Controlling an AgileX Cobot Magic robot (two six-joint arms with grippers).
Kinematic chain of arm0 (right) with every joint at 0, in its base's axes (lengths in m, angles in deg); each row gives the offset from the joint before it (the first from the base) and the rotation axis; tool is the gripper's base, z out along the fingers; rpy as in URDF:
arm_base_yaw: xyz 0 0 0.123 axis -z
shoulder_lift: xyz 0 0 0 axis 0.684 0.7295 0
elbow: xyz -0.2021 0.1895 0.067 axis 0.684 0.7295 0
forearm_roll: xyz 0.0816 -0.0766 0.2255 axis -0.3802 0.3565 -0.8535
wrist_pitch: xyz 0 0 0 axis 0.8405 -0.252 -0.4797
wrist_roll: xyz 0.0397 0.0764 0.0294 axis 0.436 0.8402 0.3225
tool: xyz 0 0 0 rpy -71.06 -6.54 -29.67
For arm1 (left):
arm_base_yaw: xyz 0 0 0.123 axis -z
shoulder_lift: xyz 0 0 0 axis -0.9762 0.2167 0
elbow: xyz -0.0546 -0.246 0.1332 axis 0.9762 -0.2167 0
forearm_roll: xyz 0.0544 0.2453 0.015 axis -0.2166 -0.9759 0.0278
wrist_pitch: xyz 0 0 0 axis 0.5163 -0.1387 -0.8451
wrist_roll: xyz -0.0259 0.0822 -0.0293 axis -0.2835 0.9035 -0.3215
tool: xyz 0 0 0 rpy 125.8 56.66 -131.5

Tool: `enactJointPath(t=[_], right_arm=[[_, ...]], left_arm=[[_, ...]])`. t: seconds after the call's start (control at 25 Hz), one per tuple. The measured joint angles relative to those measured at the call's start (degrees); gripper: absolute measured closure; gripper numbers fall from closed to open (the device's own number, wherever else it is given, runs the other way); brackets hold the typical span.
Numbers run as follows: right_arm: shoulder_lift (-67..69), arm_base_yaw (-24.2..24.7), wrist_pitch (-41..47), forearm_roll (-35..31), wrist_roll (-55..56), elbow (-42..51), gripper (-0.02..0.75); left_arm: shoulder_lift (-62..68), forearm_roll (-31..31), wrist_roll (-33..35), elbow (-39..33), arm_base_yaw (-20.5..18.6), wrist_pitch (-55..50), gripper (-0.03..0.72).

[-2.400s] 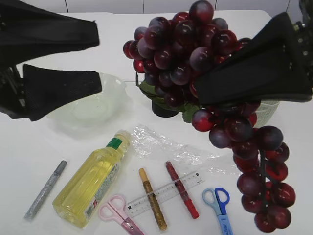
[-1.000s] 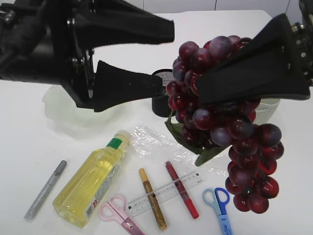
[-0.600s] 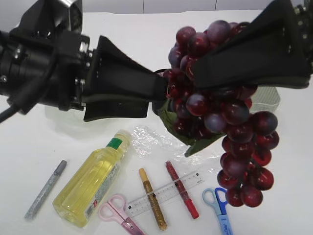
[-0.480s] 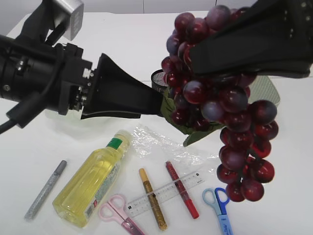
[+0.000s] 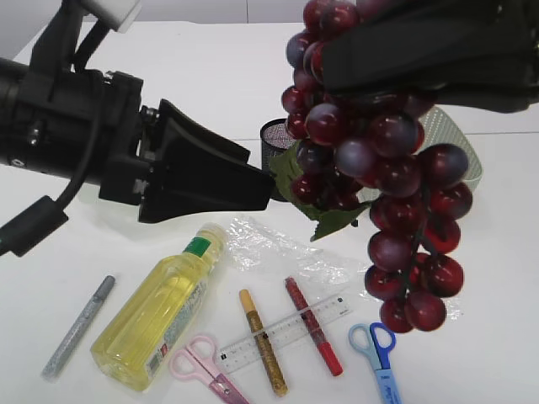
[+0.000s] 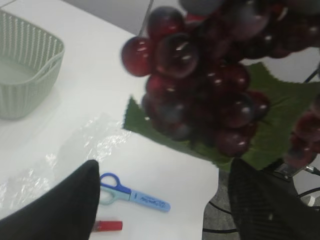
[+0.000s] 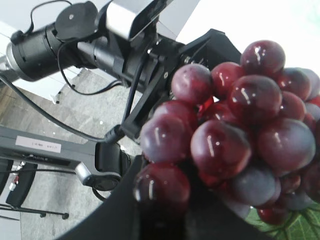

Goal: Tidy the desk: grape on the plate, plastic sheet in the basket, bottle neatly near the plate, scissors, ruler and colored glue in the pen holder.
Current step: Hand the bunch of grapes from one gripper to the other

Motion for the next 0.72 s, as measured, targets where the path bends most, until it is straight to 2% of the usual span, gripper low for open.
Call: enactJointPath(t=[0.24,0.48,0.72], right_arm=[[1.0,0.0,-0.9,-1.3,0.1,0.0,0.659],[2.5,0.0,-1.1,-1.7,-0.3,0.0,0.659],[3.9,0.0,-1.1,-6.0,-3.4,0.0,0.659]], left_arm=[[0.0,7.0,11.2,0.0,0.0,-5.9,0.102],[0.0,10.2,13.2,0.0,0.0,-7.6,0.102],[0.0,10.5,13.4,0.0,0.0,-6.2,0.085]])
